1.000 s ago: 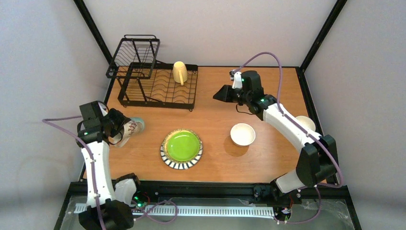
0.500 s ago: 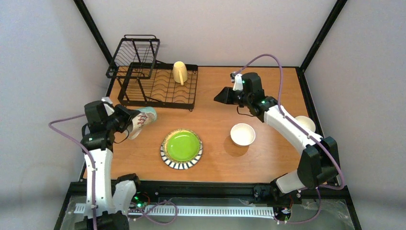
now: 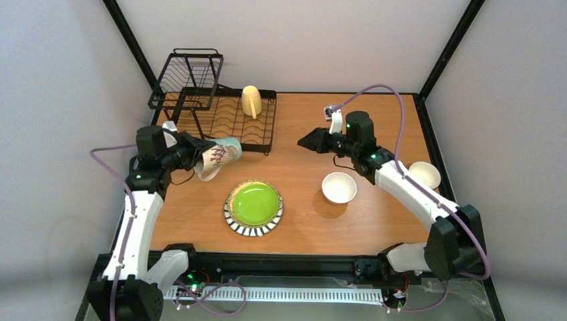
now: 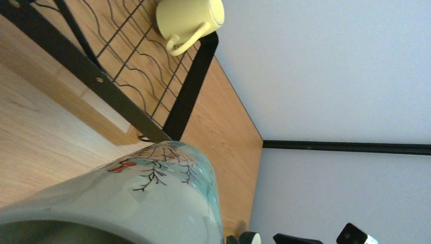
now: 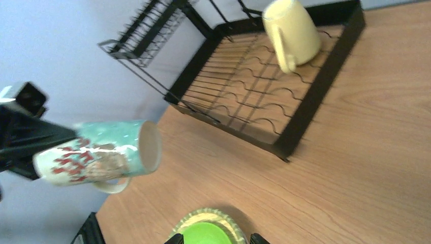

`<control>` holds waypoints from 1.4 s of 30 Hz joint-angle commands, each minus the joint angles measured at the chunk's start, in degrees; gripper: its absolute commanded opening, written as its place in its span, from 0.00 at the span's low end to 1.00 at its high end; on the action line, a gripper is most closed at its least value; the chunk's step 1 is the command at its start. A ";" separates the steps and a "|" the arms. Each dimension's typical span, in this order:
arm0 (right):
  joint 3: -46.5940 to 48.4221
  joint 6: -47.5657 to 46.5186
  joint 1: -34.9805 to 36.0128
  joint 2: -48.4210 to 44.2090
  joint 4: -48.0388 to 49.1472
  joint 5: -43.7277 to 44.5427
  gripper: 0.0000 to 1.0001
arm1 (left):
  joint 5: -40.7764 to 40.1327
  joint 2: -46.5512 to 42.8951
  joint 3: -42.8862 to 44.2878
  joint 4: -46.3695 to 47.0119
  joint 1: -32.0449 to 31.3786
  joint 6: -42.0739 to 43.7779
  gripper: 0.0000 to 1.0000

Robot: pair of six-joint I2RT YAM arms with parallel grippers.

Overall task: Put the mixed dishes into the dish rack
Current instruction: Pass from the left arm to the right

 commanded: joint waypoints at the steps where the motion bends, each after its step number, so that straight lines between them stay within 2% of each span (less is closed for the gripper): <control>1: -4.20 -0.32 0.13 -4.14 12.30 -6.50 0.77 | 4.45 1.22 6.46 10.28 -0.62 -5.06 0.00; 9: -10.44 1.28 0.17 -5.56 26.41 -15.44 0.81 | 5.78 4.39 10.85 14.35 -2.78 -12.17 0.00; 18: -12.27 -0.57 0.34 -4.64 33.19 -21.43 0.81 | 0.79 11.09 15.71 20.02 -16.16 -17.30 0.00; 22: -12.83 -2.41 0.43 -4.97 33.89 -21.85 0.81 | -0.26 14.38 18.09 22.49 -19.88 -19.02 0.00; 33: -16.33 -2.63 0.44 -4.26 39.05 -22.69 0.81 | 1.76 19.37 20.13 31.44 -21.51 -26.61 0.00; 42: -14.94 -1.19 0.42 -1.14 44.09 -23.07 0.80 | 3.57 21.22 19.67 36.50 -22.57 -31.67 0.00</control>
